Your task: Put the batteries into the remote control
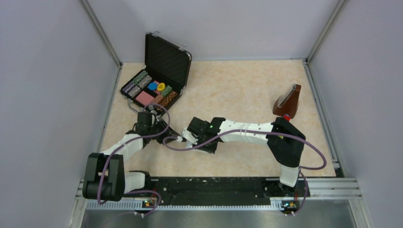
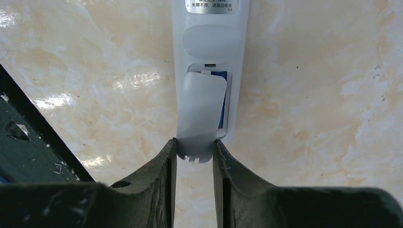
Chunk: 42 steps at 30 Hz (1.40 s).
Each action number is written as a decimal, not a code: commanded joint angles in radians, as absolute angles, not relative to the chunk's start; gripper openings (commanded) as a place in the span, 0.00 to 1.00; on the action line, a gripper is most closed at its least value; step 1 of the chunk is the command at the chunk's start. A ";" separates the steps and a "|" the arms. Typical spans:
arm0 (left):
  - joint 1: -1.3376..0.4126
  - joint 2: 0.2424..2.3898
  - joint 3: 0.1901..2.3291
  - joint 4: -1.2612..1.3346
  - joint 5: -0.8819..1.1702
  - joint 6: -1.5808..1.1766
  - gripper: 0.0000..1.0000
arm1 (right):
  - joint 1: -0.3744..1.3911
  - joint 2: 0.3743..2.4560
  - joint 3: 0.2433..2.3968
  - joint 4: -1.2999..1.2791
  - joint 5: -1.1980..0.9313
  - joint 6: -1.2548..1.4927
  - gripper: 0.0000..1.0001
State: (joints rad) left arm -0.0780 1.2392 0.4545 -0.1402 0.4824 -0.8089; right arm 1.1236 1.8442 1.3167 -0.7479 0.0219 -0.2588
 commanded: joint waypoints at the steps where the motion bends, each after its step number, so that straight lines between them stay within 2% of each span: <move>1: -0.069 1.225 0.446 -0.120 0.489 -0.797 0.37 | 1.140 1.860 1.351 -0.733 0.050 -0.270 0.18; 33: -0.061 1.229 0.443 -0.115 0.499 -0.794 0.37 | 1.138 1.921 1.410 -0.766 0.006 -0.297 0.18; 42: -0.060 1.231 0.443 -0.115 0.500 -0.792 0.37 | 1.138 1.923 1.418 -0.779 0.063 -0.318 0.20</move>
